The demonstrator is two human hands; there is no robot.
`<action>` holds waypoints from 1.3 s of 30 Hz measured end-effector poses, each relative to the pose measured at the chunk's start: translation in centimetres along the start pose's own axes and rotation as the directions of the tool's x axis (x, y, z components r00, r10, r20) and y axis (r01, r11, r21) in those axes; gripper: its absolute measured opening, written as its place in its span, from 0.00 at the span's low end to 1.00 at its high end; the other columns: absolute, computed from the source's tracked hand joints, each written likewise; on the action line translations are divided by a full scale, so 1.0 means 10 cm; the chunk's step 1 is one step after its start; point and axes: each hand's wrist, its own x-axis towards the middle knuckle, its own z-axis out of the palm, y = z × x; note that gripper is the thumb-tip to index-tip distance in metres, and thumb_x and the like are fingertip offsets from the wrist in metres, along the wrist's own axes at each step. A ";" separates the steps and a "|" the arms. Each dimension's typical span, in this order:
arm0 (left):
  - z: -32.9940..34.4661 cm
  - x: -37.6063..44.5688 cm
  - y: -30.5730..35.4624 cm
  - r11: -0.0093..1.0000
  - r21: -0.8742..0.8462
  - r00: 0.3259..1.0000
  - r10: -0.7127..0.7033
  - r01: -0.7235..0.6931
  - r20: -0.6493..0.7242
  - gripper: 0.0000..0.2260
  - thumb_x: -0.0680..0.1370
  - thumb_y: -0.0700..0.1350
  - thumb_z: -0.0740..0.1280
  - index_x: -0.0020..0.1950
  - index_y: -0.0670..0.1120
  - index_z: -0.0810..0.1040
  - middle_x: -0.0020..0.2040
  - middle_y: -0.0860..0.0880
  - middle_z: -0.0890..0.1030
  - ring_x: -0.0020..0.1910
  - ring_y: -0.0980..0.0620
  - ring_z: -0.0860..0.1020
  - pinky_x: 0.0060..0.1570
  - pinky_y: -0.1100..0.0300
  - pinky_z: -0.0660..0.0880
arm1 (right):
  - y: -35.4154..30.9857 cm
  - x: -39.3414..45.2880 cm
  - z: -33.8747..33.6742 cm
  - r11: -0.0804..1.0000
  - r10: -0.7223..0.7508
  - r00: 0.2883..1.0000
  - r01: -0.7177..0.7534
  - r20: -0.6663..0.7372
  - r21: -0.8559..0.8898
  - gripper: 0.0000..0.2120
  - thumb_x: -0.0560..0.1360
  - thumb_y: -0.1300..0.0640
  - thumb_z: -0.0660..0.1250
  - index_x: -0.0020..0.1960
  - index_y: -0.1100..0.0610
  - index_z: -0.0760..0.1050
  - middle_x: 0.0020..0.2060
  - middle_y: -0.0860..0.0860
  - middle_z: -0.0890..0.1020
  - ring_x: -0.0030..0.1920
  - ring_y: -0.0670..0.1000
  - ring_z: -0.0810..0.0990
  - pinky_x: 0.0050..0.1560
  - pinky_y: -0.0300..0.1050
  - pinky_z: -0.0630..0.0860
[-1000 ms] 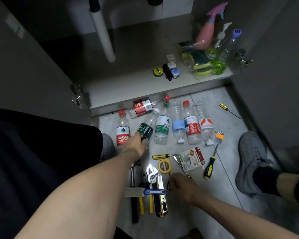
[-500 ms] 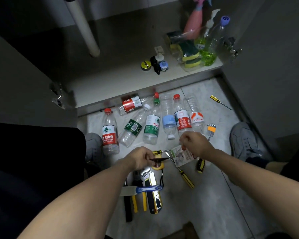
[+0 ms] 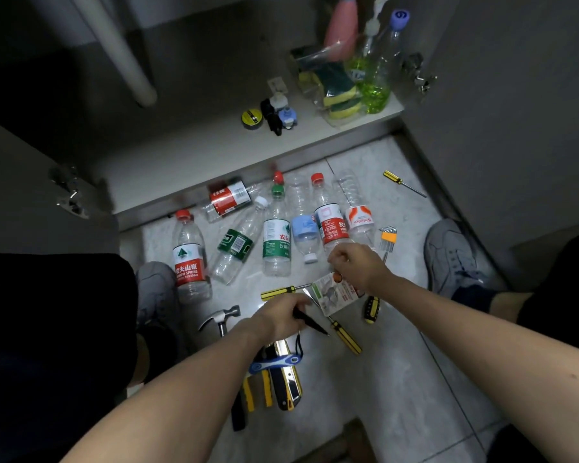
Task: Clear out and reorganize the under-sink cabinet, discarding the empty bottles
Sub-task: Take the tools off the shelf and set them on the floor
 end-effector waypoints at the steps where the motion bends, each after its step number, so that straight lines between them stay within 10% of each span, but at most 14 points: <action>1: -0.04 0.00 0.03 0.999 -0.034 0.998 -0.011 0.009 -0.059 0.18 0.73 0.38 0.69 0.62 0.50 0.80 0.57 0.50 0.81 0.56 0.49 0.79 0.57 0.55 0.77 | 0.00 0.01 0.00 1.000 0.005 1.000 -0.005 -0.013 0.007 0.10 0.80 0.55 0.62 0.49 0.54 0.81 0.44 0.50 0.83 0.40 0.47 0.81 0.40 0.43 0.77; 8: -0.56 0.05 0.24 0.986 -0.169 0.936 -0.067 0.008 -0.346 0.08 0.79 0.43 0.65 0.55 0.54 0.78 0.53 0.52 0.80 0.50 0.52 0.78 0.51 0.53 0.79 | -0.15 0.22 -0.08 0.994 0.009 1.000 -0.006 -0.029 0.108 0.08 0.81 0.55 0.62 0.49 0.55 0.80 0.44 0.53 0.83 0.44 0.54 0.83 0.47 0.54 0.82; 12: -1.13 0.16 0.27 0.997 -0.080 0.885 -0.037 -0.001 -0.464 0.07 0.79 0.42 0.65 0.52 0.55 0.77 0.52 0.54 0.80 0.48 0.55 0.78 0.46 0.59 0.76 | -0.46 0.62 -0.34 0.995 -0.058 0.994 0.065 -0.093 0.073 0.09 0.80 0.57 0.62 0.45 0.50 0.79 0.41 0.47 0.82 0.43 0.50 0.80 0.39 0.42 0.74; 18: -2.21 0.42 0.25 0.990 -0.085 0.785 -0.142 0.114 -0.603 0.08 0.79 0.43 0.67 0.57 0.50 0.79 0.53 0.50 0.81 0.50 0.50 0.80 0.53 0.50 0.79 | -1.11 1.34 -0.93 0.991 -0.133 0.964 0.133 -0.231 -0.014 0.09 0.80 0.57 0.63 0.56 0.49 0.79 0.53 0.50 0.83 0.53 0.54 0.81 0.56 0.53 0.79; 22: -2.77 0.80 0.24 0.991 -0.057 0.742 -0.129 0.122 -0.657 0.14 0.78 0.43 0.68 0.63 0.51 0.77 0.54 0.54 0.81 0.47 0.56 0.77 0.46 0.62 0.75 | -1.40 1.83 -1.23 0.970 -0.194 0.950 0.149 -0.244 -0.192 0.18 0.79 0.56 0.65 0.68 0.50 0.73 0.64 0.52 0.77 0.59 0.54 0.78 0.57 0.51 0.77; 29: -3.19 1.64 0.34 0.958 0.183 0.806 -0.073 0.220 -0.587 0.33 0.77 0.47 0.68 0.79 0.54 0.57 0.80 0.46 0.55 0.78 0.41 0.56 0.74 0.43 0.61 | -1.49 2.42 -1.12 0.906 -0.247 0.965 0.199 -0.085 -0.373 0.34 0.73 0.66 0.68 0.76 0.47 0.66 0.71 0.54 0.70 0.69 0.57 0.71 0.66 0.55 0.74; 39: -2.86 1.51 0.31 0.906 0.305 0.739 -0.011 0.292 -0.674 0.13 0.78 0.47 0.67 0.61 0.47 0.71 0.61 0.42 0.74 0.59 0.41 0.73 0.57 0.47 0.73 | -1.29 2.23 -0.87 0.929 -0.325 0.894 0.240 -0.308 -0.282 0.08 0.74 0.58 0.72 0.47 0.50 0.74 0.51 0.50 0.77 0.54 0.54 0.76 0.47 0.46 0.70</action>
